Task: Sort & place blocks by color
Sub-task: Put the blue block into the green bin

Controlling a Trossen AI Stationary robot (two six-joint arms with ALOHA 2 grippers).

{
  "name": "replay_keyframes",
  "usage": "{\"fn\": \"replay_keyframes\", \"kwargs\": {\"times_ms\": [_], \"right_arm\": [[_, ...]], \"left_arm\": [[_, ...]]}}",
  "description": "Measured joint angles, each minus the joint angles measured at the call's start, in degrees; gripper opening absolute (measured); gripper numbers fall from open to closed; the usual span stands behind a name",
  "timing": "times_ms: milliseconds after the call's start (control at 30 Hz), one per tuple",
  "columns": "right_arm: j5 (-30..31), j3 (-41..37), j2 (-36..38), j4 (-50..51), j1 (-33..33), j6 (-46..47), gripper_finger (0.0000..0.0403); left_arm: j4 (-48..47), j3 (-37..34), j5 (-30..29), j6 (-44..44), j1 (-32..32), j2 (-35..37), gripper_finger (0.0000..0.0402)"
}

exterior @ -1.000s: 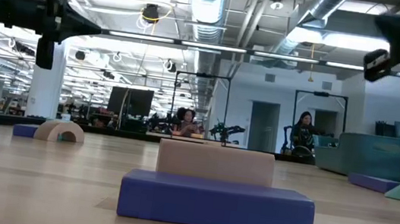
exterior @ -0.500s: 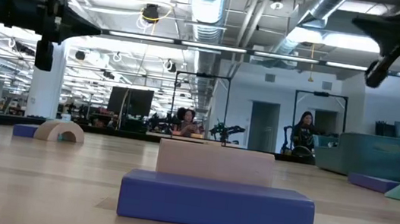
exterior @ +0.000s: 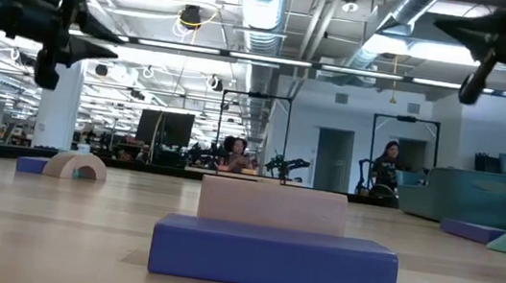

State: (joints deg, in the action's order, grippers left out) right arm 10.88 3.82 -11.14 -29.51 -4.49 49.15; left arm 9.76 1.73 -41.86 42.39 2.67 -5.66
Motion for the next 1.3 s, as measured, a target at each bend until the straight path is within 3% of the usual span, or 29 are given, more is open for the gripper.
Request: {"fn": "replay_keyframes", "kwargs": {"times_ms": [233,367,567,767,967,1167,1300], "right_arm": [[2.81,7.22,-15.34,-8.63,-0.94,-8.15,0.0022],[2.81,11.8,-22.03,-10.39,-2.79,-14.51,0.0054],[2.79,20.02,-29.94,-8.65,-5.43,-15.55,0.0091],[2.75,28.63,-34.66,7.0,-7.71,-14.9,0.012],[3.33,35.97,-38.54,24.99,-8.04,-14.74,0.0143],[9.34,42.19,-43.14,38.99,-8.43,-12.14,0.0145],[9.26,46.13,-49.84,44.14,-10.37,-12.1,0.0144]], "left_arm": [[10.88,3.56,5.91,-6.09,1.75,-5.55,0.0143],[10.71,8.18,9.1,-9.39,1.85,-11.47,0.0144],[7.09,16.99,14.24,-16.55,1.85,-22.19,0.0145],[-4.32,26.61,14.67,-24.08,4.01,-30.83,0.0145],[-14.66,33.71,17.45,-29.17,7.27,-35.14,0.0145],[-18.28,34.94,17.87,-30.18,9.8,-37.19,0.0145],[-18.0,34.78,17.67,-29.58,11.42,-39.71,0.0145]]}}
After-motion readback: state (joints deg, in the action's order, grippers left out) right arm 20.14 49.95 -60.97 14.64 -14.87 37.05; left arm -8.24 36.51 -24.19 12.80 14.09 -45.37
